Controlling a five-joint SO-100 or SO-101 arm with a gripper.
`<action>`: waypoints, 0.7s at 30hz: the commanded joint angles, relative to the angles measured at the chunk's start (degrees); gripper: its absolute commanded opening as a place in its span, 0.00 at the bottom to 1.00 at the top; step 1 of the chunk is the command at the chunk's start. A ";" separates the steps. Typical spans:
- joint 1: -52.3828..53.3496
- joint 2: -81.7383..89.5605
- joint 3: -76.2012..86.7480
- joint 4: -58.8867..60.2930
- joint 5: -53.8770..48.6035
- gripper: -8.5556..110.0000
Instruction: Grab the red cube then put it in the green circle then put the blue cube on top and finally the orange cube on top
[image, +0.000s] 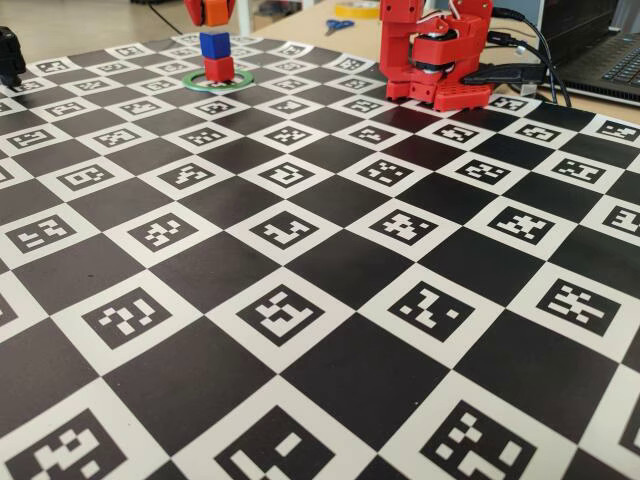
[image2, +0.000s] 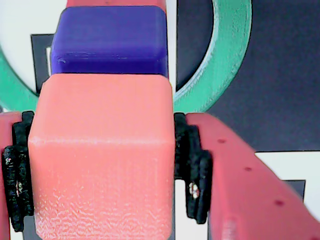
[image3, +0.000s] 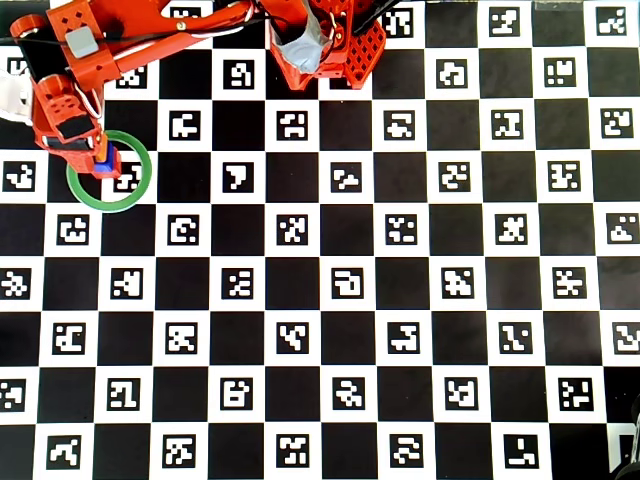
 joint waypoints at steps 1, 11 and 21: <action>-0.62 1.14 -0.62 -0.70 0.18 0.18; -0.44 0.62 0.70 -2.37 -0.18 0.18; 0.09 0.44 0.88 -2.81 -0.62 0.18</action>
